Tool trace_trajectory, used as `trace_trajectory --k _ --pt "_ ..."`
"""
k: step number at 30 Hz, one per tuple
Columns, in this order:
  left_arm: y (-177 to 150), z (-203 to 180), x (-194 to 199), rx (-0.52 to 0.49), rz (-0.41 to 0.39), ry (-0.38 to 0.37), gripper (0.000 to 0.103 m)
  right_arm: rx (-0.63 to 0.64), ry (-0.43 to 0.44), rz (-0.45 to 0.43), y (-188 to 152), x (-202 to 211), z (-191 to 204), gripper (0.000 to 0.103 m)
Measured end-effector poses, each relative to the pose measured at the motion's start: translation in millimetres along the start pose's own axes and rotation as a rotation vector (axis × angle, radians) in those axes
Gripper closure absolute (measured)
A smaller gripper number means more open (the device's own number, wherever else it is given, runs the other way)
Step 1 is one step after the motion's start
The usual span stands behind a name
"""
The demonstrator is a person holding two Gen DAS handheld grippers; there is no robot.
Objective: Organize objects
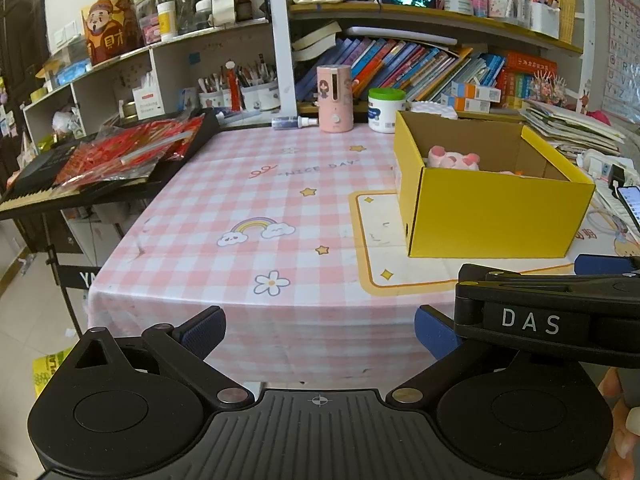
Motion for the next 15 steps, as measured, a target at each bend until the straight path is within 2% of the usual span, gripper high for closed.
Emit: trace_trajectory --k 7,15 --pt "-0.2 3.7 -1.5 0.026 -0.006 -0.016 0.001 -0.005 0.013 -0.001 0.2 -1.3 1.8 0.000" --pt "0.9 1.6 -4.3 0.012 0.003 -0.010 0.001 -0.010 0.012 0.010 0.2 -5.1 2.3 0.000"
Point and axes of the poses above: each gripper's, at about its wrist camera, not at the fingertips, and x roughly against the way its jaws point, z to its left, y to its top, the point moved 8 cm from there along -x, roughly the way its jaws point, and after that the axes turned 7 degrees about -x, right-handed, at the moved point
